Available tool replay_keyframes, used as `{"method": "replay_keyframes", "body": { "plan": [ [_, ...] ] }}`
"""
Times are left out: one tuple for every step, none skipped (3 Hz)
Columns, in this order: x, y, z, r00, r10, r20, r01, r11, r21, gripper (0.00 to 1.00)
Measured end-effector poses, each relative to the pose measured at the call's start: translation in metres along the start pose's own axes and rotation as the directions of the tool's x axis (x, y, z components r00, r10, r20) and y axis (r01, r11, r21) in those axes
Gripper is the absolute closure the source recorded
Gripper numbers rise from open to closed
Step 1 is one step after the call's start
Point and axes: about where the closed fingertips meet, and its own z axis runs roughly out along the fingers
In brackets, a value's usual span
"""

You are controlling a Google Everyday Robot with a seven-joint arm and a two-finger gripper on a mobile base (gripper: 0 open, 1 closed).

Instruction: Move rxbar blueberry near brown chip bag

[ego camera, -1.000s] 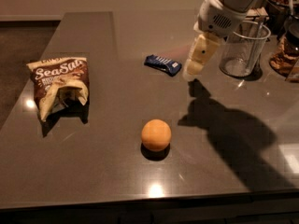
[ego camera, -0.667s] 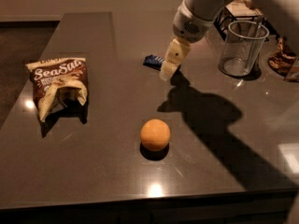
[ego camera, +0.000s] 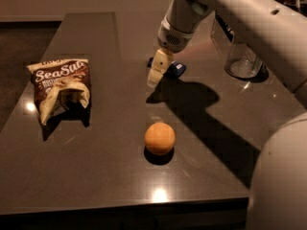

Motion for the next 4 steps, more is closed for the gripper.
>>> {"method": "replay_keyframes", "body": {
  "plan": [
    [0.001,-0.018,0.018,1.0,0.012,-0.012,-0.012,0.9999,0.001,0.0],
    [0.004,-0.032,0.029,0.999,0.019,-0.026,-0.019,0.9998,0.004,0.0],
    [0.014,-0.048,0.035,0.998,0.032,-0.053,-0.032,0.9995,0.002,0.17],
    [0.02,-0.056,0.039,0.997,0.03,-0.074,-0.031,0.9994,-0.014,0.41]
  ]
}}
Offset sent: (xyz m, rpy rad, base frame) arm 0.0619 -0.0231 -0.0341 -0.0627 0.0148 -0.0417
